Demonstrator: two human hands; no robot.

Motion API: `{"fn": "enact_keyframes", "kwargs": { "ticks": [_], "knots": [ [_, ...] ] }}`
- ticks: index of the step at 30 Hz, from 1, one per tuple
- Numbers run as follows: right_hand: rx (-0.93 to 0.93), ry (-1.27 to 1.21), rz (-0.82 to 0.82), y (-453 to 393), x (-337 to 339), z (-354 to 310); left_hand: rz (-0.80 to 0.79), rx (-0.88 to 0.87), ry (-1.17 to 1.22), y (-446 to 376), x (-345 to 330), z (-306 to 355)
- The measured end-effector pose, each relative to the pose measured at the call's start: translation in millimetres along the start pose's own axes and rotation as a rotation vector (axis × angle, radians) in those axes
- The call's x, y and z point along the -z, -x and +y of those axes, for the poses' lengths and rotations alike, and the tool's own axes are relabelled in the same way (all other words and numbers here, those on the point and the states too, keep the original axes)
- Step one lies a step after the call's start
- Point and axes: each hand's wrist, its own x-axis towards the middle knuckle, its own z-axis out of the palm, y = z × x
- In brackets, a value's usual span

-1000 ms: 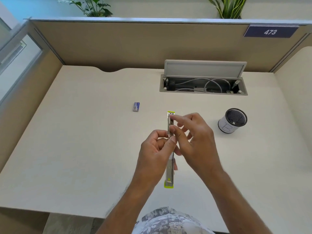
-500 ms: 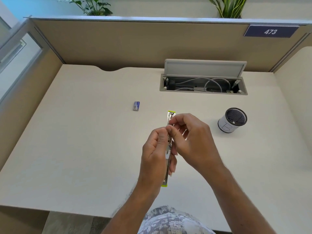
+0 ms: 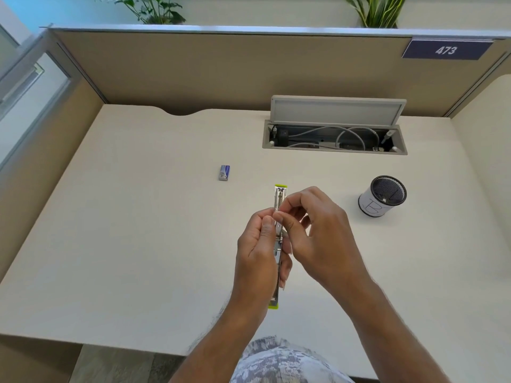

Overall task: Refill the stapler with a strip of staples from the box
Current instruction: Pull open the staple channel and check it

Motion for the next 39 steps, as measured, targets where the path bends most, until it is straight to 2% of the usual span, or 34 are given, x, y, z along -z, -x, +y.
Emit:
{"fn": "enact_keyframes", "kwargs": {
  "ticks": [9, 14, 23, 28, 33, 37, 39],
  "knots": [
    [0.209, 0.05, 0.112, 23, -10, -5, 0.032, 0.057, 0.023, -4, 4, 4],
    [0.246, 0.04, 0.102, 35, -13, 0, 0.037, 0.113, 0.111, -5, 6, 6],
    [0.213, -0.069, 0.038, 30, -7, 1, 0.023, 0.128, 0.113, -2, 6, 5],
    [0.206, -0.004, -0.018, 31, -4, 0, 0.039, 0.128, 0.139, -5, 6, 4],
    [0.205, 0.024, 0.005, 29, -1, 0, 0.02, 0.133, 0.172, -6, 6, 1],
    [0.07, -0.205, -0.049, 21, 1, 7, 0.026, 0.108, 0.163, -7, 7, -1],
    [0.031, -0.172, -0.031, 12, 1, 12, 0.023, 0.099, 0.152, -8, 7, -2]
  ]
}}
